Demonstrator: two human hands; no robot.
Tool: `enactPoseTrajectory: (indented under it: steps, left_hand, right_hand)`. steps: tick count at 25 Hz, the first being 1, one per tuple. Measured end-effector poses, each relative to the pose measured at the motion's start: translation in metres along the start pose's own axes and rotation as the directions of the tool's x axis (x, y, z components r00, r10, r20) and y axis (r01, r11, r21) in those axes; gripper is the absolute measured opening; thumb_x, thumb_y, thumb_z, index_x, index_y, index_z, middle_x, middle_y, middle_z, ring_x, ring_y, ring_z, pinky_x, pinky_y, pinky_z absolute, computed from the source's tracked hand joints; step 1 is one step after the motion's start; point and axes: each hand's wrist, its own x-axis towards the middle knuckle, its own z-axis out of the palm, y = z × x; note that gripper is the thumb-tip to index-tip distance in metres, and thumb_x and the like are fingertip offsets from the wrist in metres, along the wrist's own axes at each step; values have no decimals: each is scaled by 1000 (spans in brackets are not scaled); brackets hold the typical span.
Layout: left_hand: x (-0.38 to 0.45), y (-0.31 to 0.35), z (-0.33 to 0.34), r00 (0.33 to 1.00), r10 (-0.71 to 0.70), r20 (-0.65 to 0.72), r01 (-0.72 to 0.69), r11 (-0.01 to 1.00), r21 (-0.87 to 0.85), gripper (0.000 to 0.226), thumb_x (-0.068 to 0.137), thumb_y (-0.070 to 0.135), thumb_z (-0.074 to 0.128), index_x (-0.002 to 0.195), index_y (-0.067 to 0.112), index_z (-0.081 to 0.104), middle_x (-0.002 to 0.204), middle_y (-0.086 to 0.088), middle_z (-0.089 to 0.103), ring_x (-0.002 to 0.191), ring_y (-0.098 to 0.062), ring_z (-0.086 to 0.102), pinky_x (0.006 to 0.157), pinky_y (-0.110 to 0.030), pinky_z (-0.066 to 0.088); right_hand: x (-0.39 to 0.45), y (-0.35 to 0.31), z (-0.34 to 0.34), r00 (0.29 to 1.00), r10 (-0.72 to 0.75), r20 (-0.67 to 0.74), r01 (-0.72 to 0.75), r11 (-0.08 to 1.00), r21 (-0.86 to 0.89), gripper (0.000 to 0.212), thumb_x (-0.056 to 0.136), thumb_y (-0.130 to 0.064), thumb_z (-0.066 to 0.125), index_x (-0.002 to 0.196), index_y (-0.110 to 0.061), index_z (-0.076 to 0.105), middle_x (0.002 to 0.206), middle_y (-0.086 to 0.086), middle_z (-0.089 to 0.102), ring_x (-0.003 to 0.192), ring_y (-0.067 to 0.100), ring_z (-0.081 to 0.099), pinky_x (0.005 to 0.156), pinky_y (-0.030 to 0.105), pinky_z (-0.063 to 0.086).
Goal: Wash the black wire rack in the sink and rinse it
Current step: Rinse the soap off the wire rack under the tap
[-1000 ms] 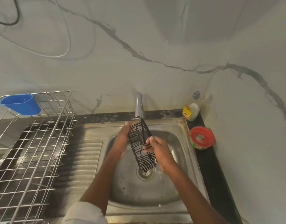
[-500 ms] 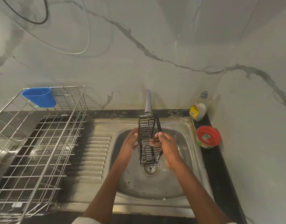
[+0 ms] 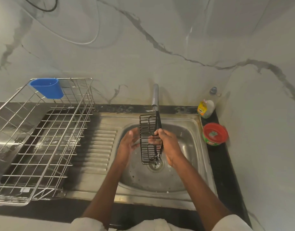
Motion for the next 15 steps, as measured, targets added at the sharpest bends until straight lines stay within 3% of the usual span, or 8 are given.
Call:
enactPoseTrajectory:
  steps: [2, 5, 7, 9, 10, 12, 15]
  left_hand:
    - [-2, 2, -4, 1000, 8, -3, -8, 999, 49, 57, 100, 44, 55, 148, 14, 56, 146, -3, 66, 138, -25, 60, 116, -54, 46]
    - [-4, 3, -10, 995, 5, 103, -30, 970, 240, 59, 91, 42, 70, 147, 26, 57, 145, 8, 65, 133, -13, 62, 117, -51, 47]
    - [-8, 6, -3, 980, -3, 201, -75, 923, 377, 71, 88, 43, 84, 150, 37, 50, 145, 22, 61, 134, -1, 58, 118, -46, 46]
    - [-11, 3, 11, 970, 84, 226, -187, 854, 486, 89, 83, 42, 91, 153, 41, 37, 146, 28, 56, 136, 7, 51, 116, -32, 46]
    - [-12, 0, 18, 973, 133, 189, -215, 824, 524, 99, 78, 47, 93, 155, 38, 31, 149, 25, 53, 138, 5, 50, 114, -28, 46]
    - [-13, -6, 27, 984, 164, 70, -174, 796, 580, 111, 69, 60, 90, 153, 32, 24, 151, 11, 52, 137, -9, 56, 111, -36, 50]
    - [-6, -14, 16, 981, 175, -80, -97, 809, 580, 97, 62, 48, 93, 133, 34, 29, 134, 9, 58, 119, -16, 65, 99, -49, 58]
  right_hand:
    - [3, -2, -1, 1000, 13, -24, -11, 995, 94, 30, 112, -26, 42, 105, -8, 65, 99, 17, 79, 91, 28, 77, 68, 31, 58]
    - [10, -5, -2, 995, 38, -87, -21, 983, 185, 31, 111, -27, 44, 116, -4, 65, 97, 17, 79, 90, 27, 78, 70, 39, 60]
    - [15, -5, -1, 991, 59, -118, -34, 979, 200, 33, 111, -26, 44, 119, -1, 64, 95, 16, 79, 88, 26, 77, 81, 45, 59]
    - [18, -4, 5, 992, 77, -103, -54, 976, 209, 32, 111, -26, 44, 119, -3, 64, 96, 16, 80, 96, 28, 77, 94, 52, 54]
    - [17, -4, 8, 992, 91, -86, -71, 974, 214, 30, 111, -26, 44, 117, -4, 64, 97, 15, 80, 99, 28, 77, 98, 53, 51]
    - [13, -6, 17, 992, 110, -63, -96, 975, 201, 30, 111, -24, 43, 117, -4, 64, 98, 16, 80, 102, 28, 76, 97, 50, 50]
    - [12, -4, 31, 997, 73, 9, -74, 992, 105, 31, 111, -23, 43, 115, -3, 66, 95, 15, 80, 96, 25, 78, 92, 46, 54]
